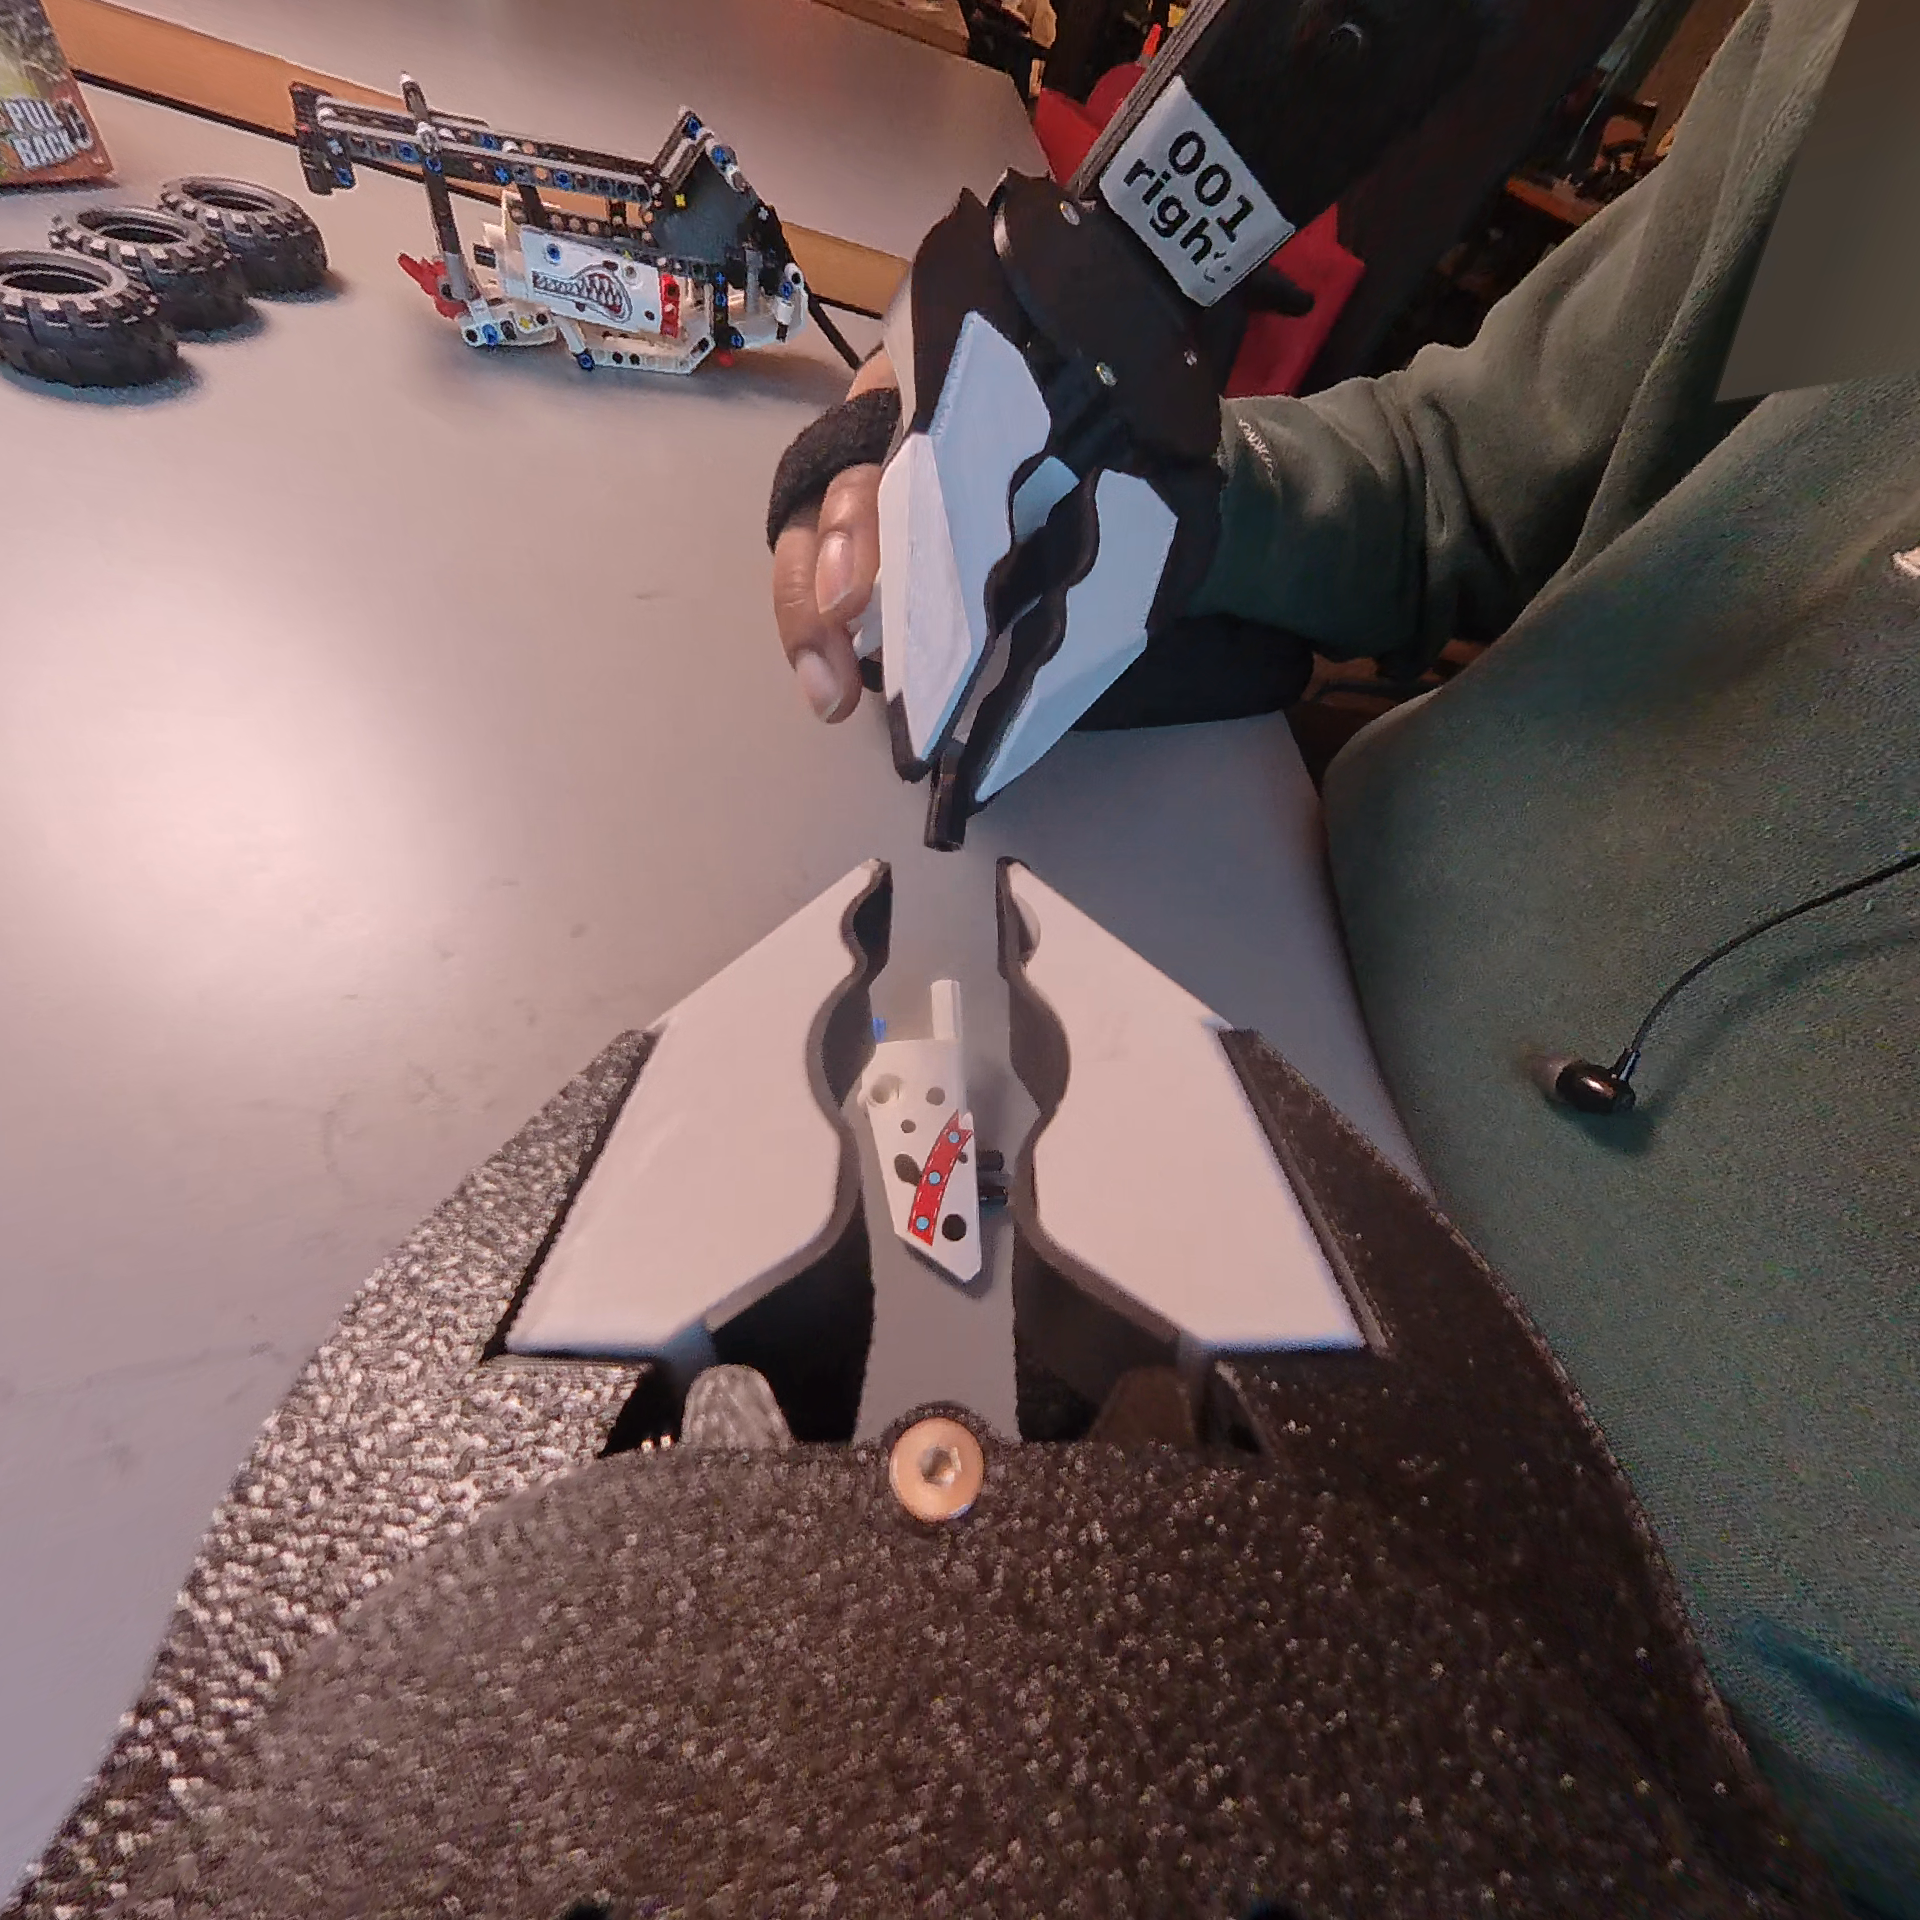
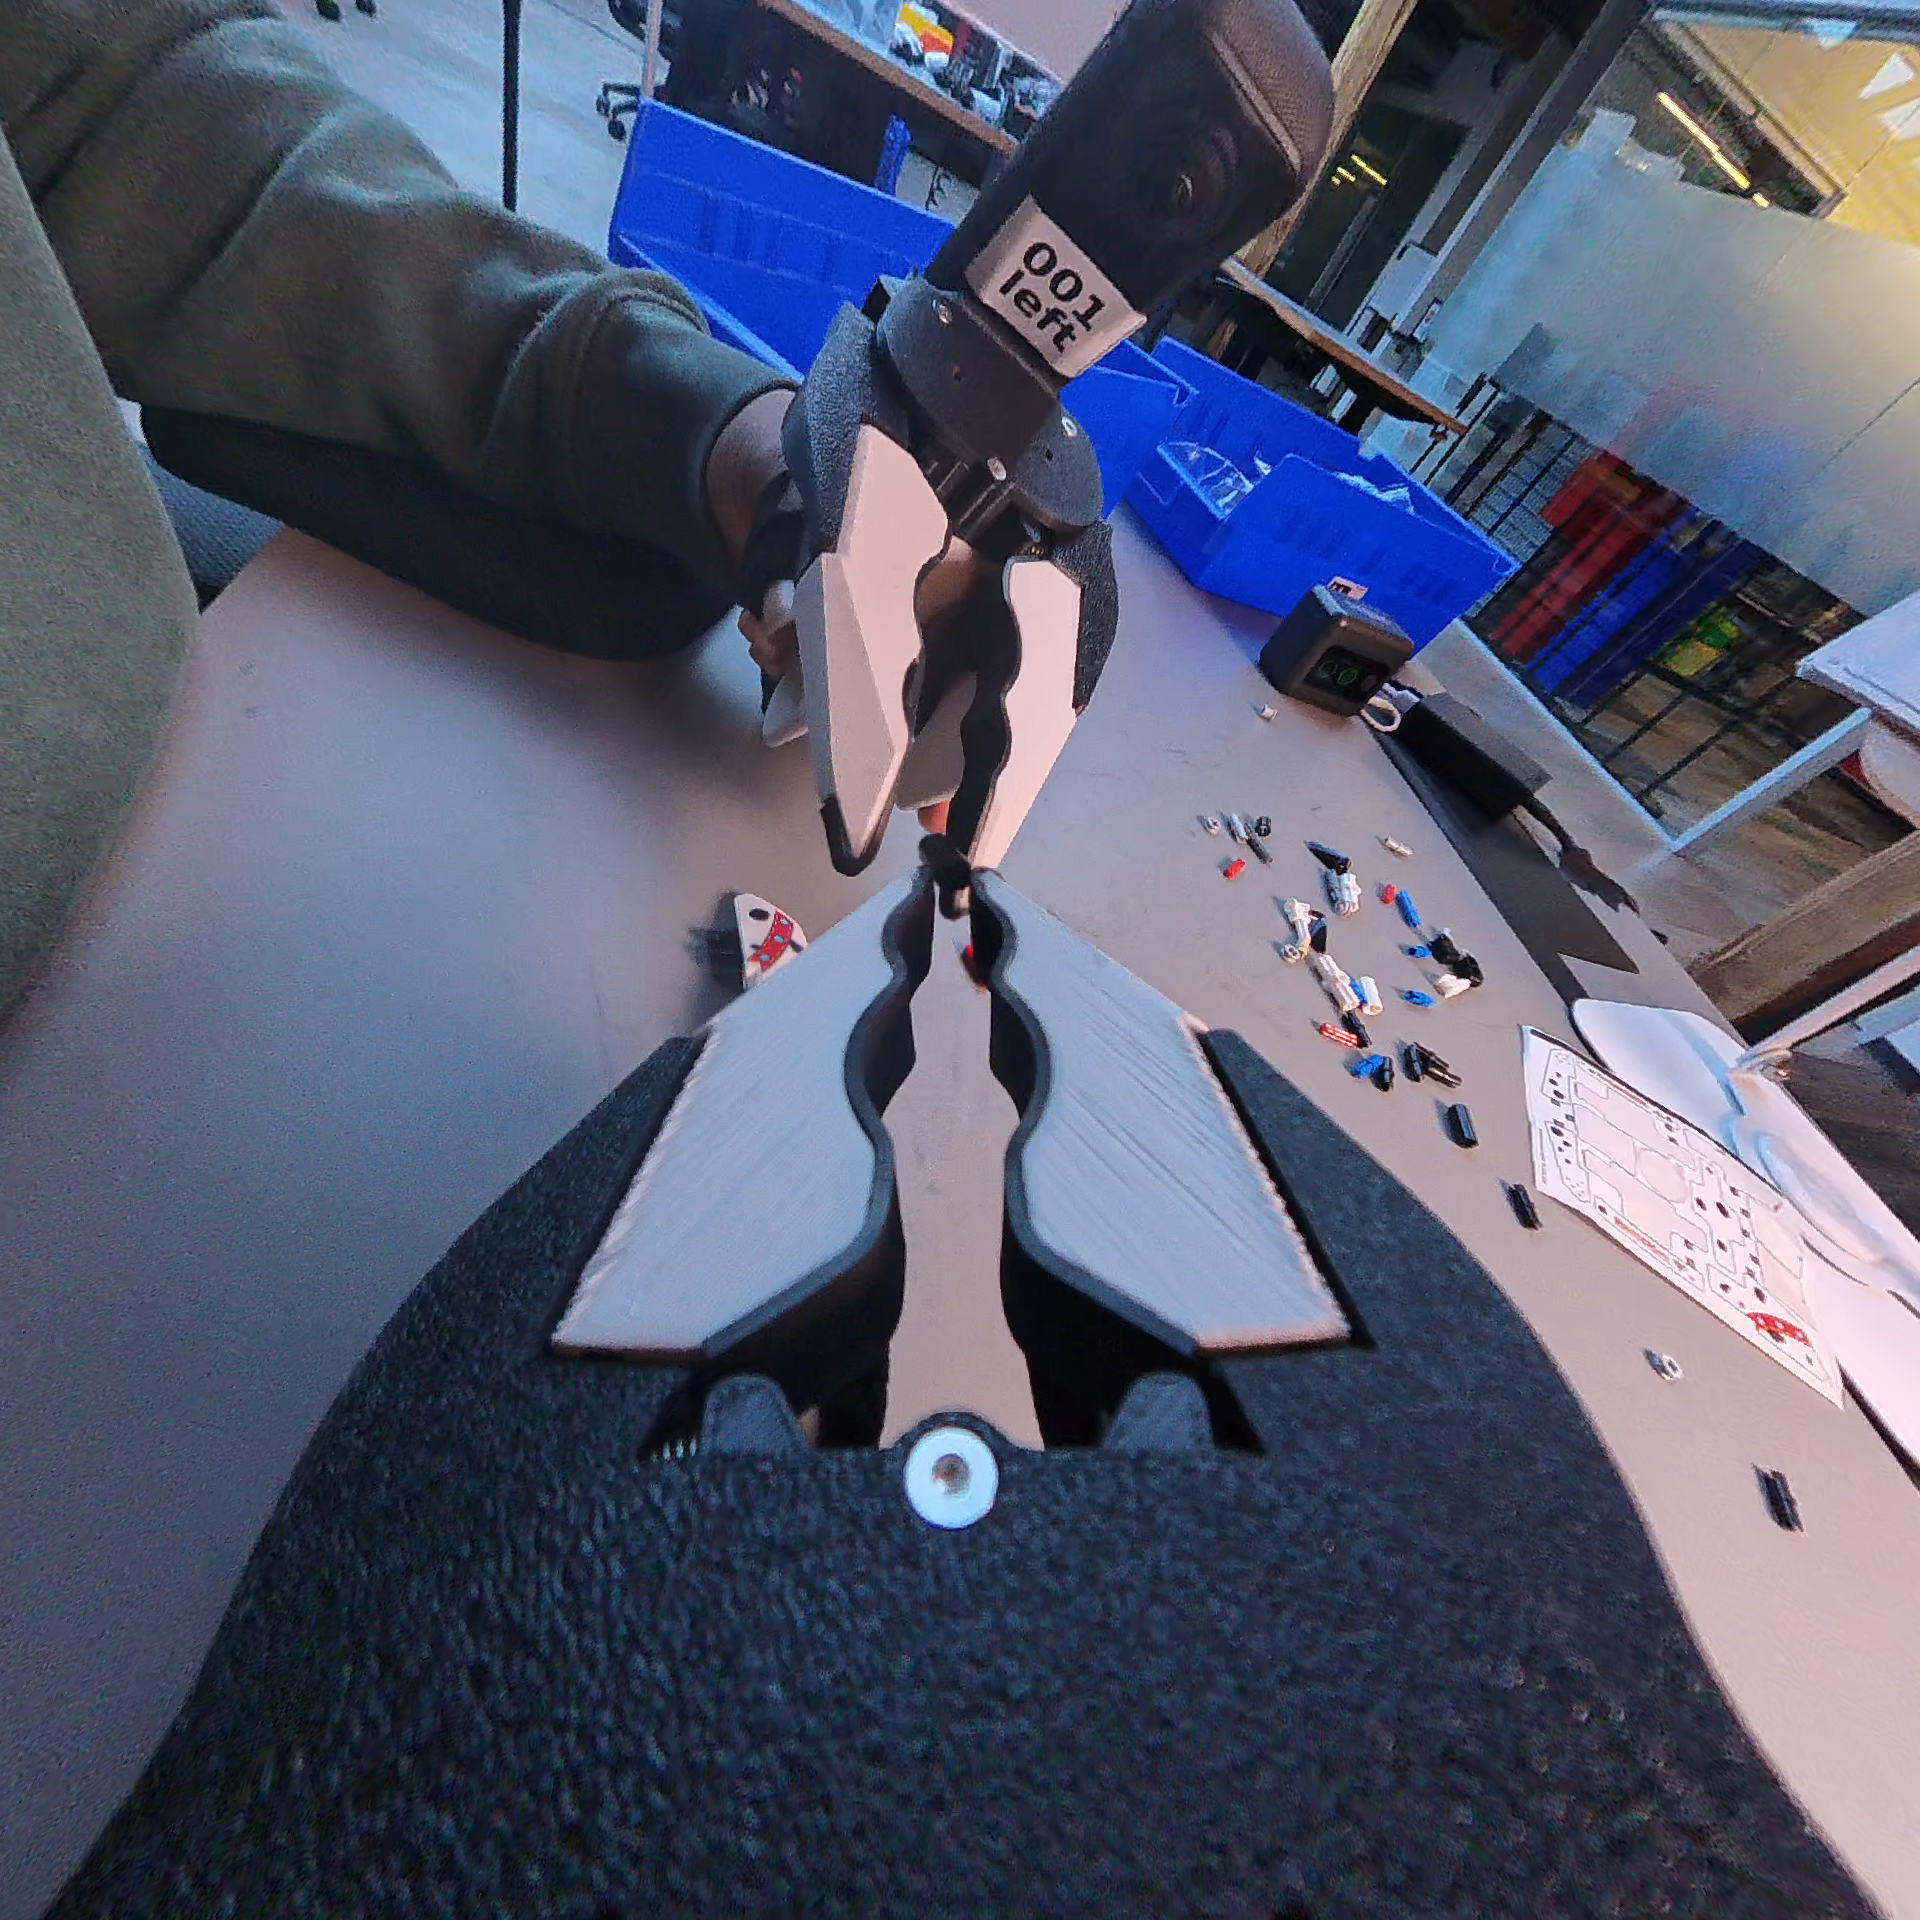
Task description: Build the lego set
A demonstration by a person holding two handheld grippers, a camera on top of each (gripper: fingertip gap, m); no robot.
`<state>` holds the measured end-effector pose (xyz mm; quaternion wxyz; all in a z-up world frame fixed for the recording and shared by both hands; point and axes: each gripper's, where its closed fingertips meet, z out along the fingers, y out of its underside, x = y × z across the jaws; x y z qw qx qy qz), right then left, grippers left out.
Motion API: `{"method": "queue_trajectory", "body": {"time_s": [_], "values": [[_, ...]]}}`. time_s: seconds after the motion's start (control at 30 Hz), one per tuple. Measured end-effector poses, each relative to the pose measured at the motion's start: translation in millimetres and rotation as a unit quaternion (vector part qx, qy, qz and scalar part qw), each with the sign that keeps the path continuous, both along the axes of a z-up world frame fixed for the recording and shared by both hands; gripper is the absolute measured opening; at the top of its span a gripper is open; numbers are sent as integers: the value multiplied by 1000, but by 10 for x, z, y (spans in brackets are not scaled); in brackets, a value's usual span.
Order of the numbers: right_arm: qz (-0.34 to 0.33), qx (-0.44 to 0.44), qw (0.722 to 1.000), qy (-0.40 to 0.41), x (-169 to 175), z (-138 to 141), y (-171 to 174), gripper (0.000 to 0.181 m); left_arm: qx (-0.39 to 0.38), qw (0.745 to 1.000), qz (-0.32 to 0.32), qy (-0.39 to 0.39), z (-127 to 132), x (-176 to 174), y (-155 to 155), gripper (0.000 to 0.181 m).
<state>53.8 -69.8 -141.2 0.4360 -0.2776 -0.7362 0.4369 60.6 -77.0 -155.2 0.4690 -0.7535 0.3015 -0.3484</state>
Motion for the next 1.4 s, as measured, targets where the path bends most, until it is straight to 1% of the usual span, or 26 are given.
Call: {"method": "queue_trajectory", "body": {"time_s": [0.1,0.27,0.47,0.6,0.9,1.4], "values": [[1,0,1000,0,-2,-5,-13,6,3,1000,-6,-12,41,23,-16,12],[6,-7,1000,2,3,8,-34,6,5,1000,-4,-14,51,15,-14,7],[7,-2,1000,-3,0,-20,-42,6,3,1000,-5,-19,56,22,-16,10],[10,-3,1000,-7,5,-33,-54,6,-1,1000,-9,-19,48,26,-26,7],[27,-30,997,-60,41,-167,-107,8,-4,999,-20,31,-79,66,-60,6],[43,-31,997,-62,64,-188,-158,9,-16,999,-34,35,-117,92,-102,6]]}}
